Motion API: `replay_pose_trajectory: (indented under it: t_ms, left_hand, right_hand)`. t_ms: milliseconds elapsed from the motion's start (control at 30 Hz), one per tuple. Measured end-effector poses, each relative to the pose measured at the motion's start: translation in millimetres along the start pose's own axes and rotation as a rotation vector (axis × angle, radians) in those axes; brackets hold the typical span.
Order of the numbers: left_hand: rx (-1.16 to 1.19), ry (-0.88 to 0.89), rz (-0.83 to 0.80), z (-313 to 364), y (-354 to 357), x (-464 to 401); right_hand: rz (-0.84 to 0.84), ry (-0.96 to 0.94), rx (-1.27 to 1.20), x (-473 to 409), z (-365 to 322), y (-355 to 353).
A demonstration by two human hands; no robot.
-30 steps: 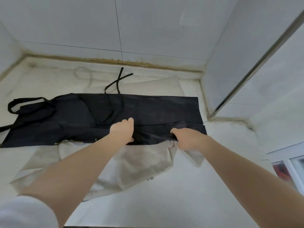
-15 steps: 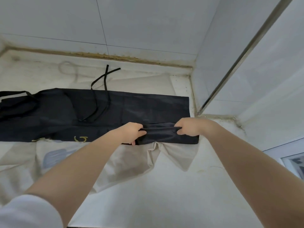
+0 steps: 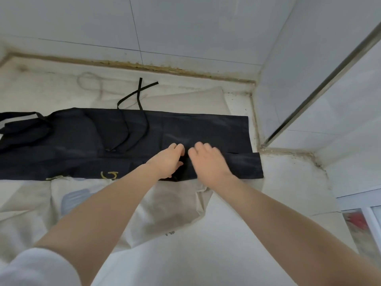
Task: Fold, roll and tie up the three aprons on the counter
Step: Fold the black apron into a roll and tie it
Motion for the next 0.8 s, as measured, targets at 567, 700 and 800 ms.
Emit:
replay_pose_trajectory:
  t_ms: [567,700,800]
  left_hand:
    - [-0.489,0.275,0.099,-115,-86,25]
    - [-0.529,0.155,0.044,-142,-91,15]
    - [-0.515,0.117,-0.042,-156,-82,6]
  right_hand:
    - [-0.088,0.125,0.063,-72,-50,-1]
    - [0.063,0.144,-0.023,-117,-62,0]
    - [0.08,0.171,-0.031,-146,-59,6]
Point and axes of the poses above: each hand's wrist, its own x-axis away from the middle knuckle, its own y-axis out of the palm, z = x × y, the point moved 10 cm from there along -x, towards the middle knuckle, and after that the axes turned 14 degrees about z, right-handed, at the moved point
